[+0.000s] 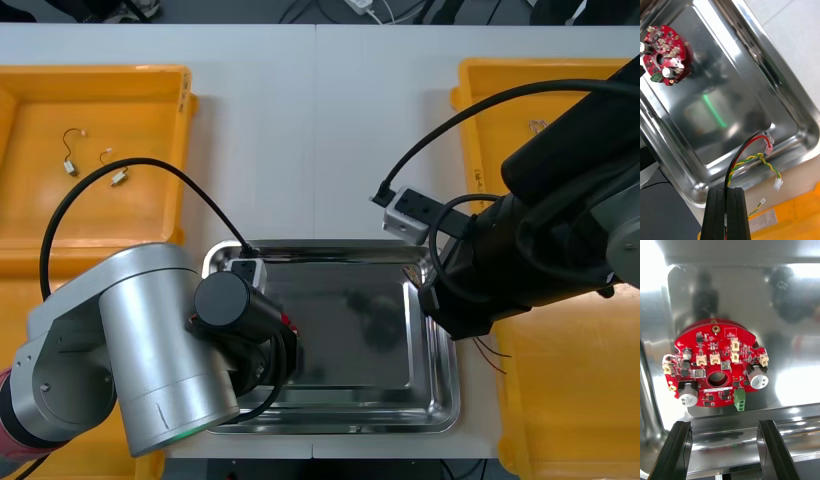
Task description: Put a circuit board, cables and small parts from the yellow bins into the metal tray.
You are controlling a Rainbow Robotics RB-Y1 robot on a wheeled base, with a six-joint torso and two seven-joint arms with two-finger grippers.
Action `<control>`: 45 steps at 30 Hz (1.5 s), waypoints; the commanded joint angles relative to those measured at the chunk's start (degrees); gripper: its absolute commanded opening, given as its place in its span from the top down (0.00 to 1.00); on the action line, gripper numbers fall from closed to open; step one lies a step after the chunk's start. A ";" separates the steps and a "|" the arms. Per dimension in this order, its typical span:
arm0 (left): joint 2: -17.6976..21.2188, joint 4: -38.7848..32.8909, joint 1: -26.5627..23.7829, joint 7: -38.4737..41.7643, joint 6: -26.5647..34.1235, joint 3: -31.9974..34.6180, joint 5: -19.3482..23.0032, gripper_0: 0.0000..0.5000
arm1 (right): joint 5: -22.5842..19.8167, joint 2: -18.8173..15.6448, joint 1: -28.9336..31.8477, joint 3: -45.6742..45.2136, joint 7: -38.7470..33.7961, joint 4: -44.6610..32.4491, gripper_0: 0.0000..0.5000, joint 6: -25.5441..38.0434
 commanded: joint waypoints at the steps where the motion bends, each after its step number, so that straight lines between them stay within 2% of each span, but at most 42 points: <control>1: 0.00 -2.20 -1.67 -8.50 1.52 5.05 2.49 0.00 | 2.30 2.40 -2.59 4.60 1.33 -1.63 1.00 0.23; 10: 1.40 -2.20 -1.76 -15.00 3.54 12.70 7.59 0.00 | 5.72 2.93 -2.41 10.13 11.88 -2.07 1.00 0.23; 16: 2.37 -2.29 -1.76 -19.40 4.38 16.48 9.70 0.00 | 9.94 4.07 -2.15 15.32 17.15 -2.33 1.00 0.23; 27: 4.30 -2.20 -3.34 -27.66 4.38 26.93 18.05 0.00 | 16.97 6.35 1.45 21.21 18.56 -3.65 1.00 0.23; 29: 5.01 -2.20 -3.34 -28.98 4.38 29.04 19.63 0.00 | 19.43 6.53 1.89 23.32 18.56 -3.91 1.00 0.23; 36: 7.56 0.26 -3.34 -34.69 4.38 32.30 20.69 0.00 | 26.91 6.62 4.62 28.59 18.65 -3.91 1.00 0.23; 45: 10.46 6.24 -5.19 -43.22 4.38 35.55 22.18 0.00 | 28.31 7.76 5.94 30.44 18.65 -1.71 1.00 -0.78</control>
